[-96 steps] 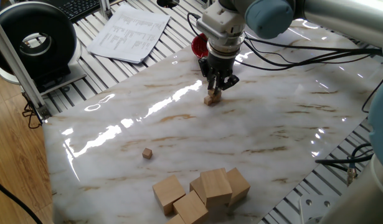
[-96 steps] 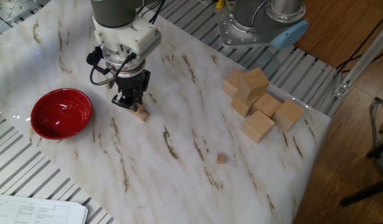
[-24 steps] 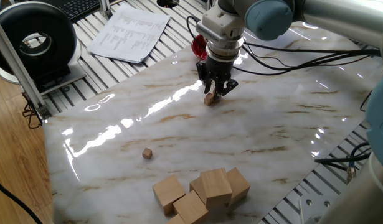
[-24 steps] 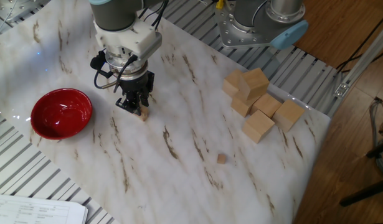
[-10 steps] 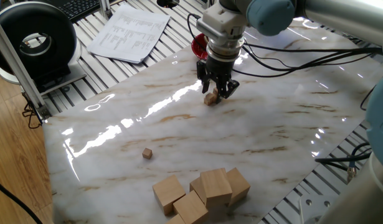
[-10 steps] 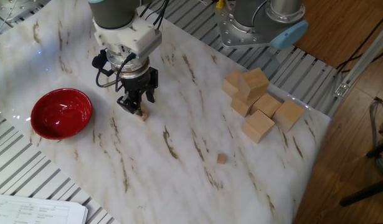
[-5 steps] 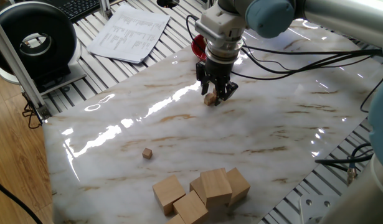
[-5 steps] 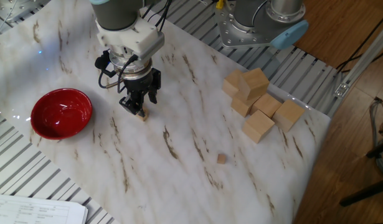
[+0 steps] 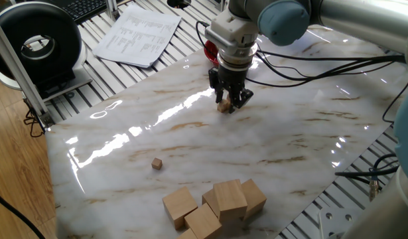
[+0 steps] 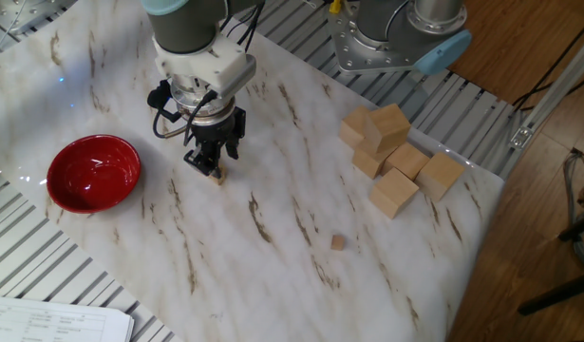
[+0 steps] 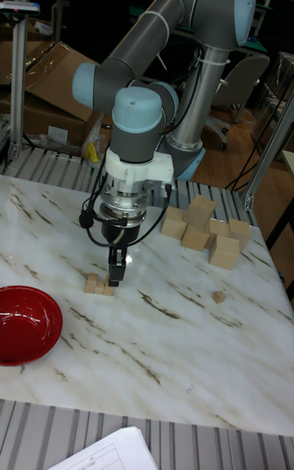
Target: Stack the blocks into a pyramid shape
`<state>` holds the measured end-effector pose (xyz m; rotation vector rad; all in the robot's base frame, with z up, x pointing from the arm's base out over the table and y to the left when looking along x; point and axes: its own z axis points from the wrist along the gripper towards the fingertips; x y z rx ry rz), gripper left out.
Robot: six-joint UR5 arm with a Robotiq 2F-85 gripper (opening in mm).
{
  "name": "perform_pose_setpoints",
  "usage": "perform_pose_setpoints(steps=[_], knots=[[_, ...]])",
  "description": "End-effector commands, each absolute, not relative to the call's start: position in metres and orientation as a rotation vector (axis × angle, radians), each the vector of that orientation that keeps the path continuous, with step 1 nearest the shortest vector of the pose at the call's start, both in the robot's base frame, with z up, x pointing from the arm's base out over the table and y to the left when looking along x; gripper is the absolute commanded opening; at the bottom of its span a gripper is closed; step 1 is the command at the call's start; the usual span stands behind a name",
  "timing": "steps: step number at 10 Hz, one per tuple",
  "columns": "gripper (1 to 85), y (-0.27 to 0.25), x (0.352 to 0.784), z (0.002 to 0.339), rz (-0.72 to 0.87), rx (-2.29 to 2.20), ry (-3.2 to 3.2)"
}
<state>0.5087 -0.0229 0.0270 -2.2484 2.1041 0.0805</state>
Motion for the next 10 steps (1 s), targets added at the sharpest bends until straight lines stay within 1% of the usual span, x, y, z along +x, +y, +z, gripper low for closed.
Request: perform_pose_setpoints(steps=[1,5,8,9,10], knots=[[43.7,-0.022,0.510,0.027,0.078,-2.228,2.120],[40.0,-0.023,0.512,0.027,0.071,-2.221,2.121],[40.7,-0.022,0.507,0.028,0.094,-2.204,2.140],[42.7,-0.021,0.503,0.029,0.115,-2.170,2.168],[42.7,-0.022,0.496,0.031,0.130,-2.120,2.214]])
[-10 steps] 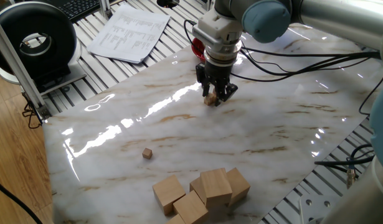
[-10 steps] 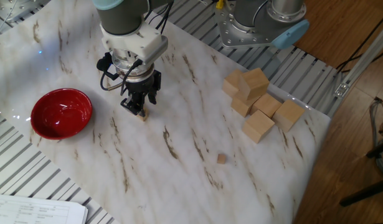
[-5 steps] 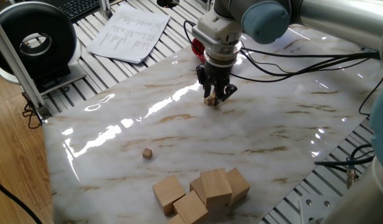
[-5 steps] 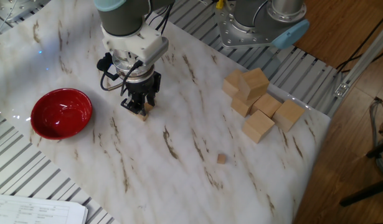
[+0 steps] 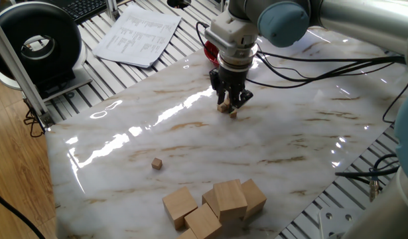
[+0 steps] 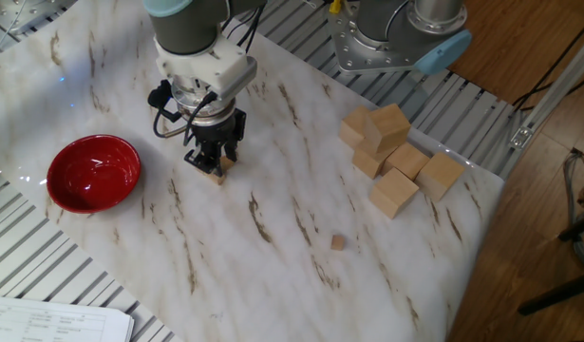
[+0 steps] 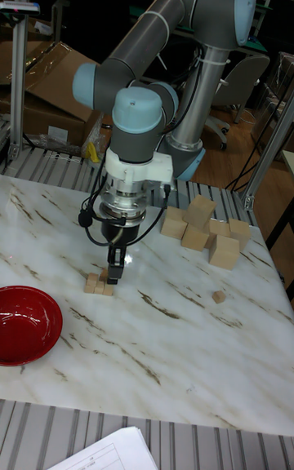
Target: Stack the blocks into a pyramid shape
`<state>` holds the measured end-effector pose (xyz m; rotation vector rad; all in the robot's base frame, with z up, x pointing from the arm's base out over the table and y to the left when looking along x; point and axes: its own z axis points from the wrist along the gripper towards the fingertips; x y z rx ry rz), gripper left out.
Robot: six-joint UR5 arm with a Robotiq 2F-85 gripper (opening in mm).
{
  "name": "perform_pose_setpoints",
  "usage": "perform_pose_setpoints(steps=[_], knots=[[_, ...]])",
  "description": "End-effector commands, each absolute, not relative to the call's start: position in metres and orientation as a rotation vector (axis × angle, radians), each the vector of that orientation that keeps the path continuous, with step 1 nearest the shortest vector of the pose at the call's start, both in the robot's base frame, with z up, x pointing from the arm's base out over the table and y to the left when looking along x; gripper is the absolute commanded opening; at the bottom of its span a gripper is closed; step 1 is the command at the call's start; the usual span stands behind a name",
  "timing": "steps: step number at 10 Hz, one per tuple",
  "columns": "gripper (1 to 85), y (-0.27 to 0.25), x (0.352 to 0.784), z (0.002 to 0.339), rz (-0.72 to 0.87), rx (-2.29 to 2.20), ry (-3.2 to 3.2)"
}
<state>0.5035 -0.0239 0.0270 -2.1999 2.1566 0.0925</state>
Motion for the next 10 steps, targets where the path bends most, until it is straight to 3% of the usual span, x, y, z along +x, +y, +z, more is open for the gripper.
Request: perform_pose_setpoints(steps=[1,3,10], knots=[[42.7,-0.028,0.492,0.032,0.132,-2.095,2.248],[43.3,-0.053,0.495,0.032,0.028,-2.196,2.221],[47.0,-0.056,0.491,0.031,0.053,-2.251,2.141]])
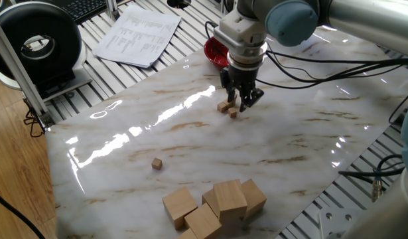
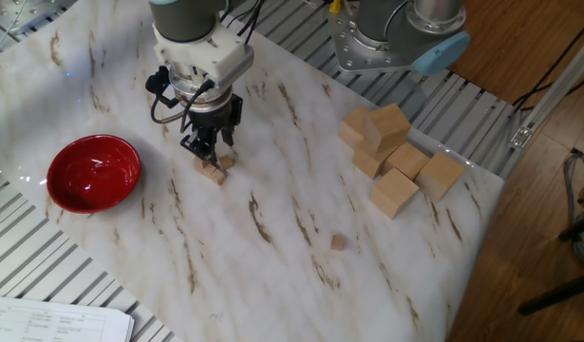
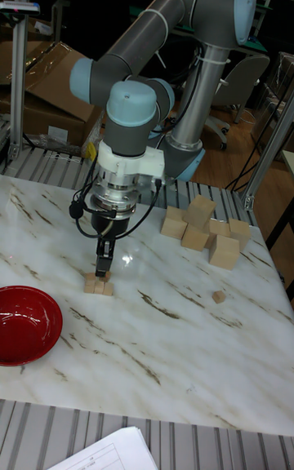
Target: Stack the blocks into a pyramid shape
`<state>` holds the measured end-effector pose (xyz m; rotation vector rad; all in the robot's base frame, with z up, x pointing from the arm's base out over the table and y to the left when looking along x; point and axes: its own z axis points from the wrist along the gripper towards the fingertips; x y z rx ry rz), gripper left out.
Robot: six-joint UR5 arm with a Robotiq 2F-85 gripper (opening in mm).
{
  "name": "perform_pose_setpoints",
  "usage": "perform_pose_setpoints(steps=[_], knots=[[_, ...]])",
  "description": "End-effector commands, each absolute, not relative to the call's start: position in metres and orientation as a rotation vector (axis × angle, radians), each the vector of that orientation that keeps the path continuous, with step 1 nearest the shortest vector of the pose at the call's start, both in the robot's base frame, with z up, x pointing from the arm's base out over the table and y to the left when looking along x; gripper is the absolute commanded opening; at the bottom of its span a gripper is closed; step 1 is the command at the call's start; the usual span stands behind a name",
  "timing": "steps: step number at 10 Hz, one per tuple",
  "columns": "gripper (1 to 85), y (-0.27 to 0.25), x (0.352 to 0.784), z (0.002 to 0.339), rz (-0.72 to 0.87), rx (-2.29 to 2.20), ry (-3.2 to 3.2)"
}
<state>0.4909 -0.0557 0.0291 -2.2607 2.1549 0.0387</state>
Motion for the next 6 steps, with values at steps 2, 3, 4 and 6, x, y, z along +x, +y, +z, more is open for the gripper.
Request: perform_pose_setpoints(steps=[2,3,4,6], knots=[[47.3,-0.054,0.492,0.031,0.056,-2.244,2.139],[47.3,-0.051,0.493,0.033,0.056,-2.246,2.146],[47.3,-0.046,0.494,0.037,0.060,-2.244,2.154],[47.3,-0.042,0.498,0.042,0.037,-2.283,2.119]])
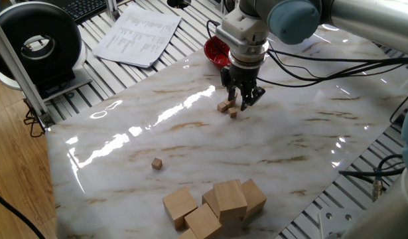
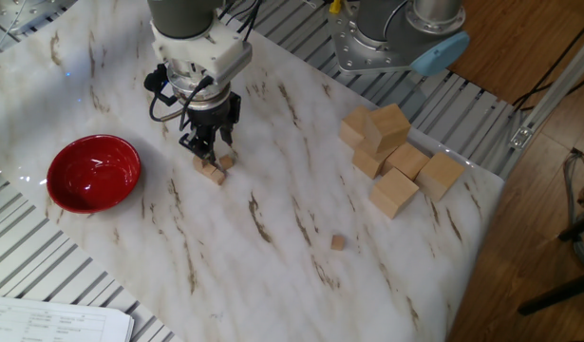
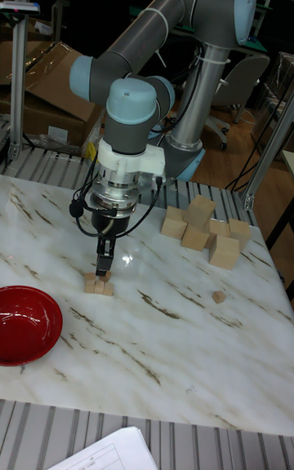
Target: Stack the blocks into a pyramid shape
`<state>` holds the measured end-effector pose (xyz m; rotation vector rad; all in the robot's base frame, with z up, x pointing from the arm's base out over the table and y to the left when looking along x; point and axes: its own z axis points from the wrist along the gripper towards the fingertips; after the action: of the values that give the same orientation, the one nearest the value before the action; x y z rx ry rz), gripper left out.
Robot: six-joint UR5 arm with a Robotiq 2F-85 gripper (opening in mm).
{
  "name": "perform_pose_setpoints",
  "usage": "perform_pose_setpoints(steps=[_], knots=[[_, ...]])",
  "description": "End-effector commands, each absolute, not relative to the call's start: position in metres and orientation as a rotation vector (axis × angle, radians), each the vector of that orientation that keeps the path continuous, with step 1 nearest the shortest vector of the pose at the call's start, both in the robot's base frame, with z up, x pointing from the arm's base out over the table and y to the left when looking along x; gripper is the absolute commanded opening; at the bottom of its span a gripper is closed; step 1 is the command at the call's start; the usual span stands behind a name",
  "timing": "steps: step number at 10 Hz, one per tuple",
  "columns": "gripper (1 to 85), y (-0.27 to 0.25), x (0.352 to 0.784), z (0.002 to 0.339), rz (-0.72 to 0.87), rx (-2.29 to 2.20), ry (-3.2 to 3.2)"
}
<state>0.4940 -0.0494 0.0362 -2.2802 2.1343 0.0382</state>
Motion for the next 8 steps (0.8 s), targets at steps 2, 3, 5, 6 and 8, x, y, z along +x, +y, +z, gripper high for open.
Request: perform_pose_setpoints(steps=[2,3,5,6,8], knots=[[49.3,-0.058,0.512,0.042,-0.078,-2.399,2.007],[49.7,-0.064,0.516,0.041,-0.088,-2.415,1.995],[49.7,-0.074,0.518,0.040,-0.055,-2.416,2.000],[49.7,-0.075,0.518,0.040,-0.052,-2.421,1.994],[49.7,-0.077,0.518,0.040,-0.057,-2.442,1.971]])
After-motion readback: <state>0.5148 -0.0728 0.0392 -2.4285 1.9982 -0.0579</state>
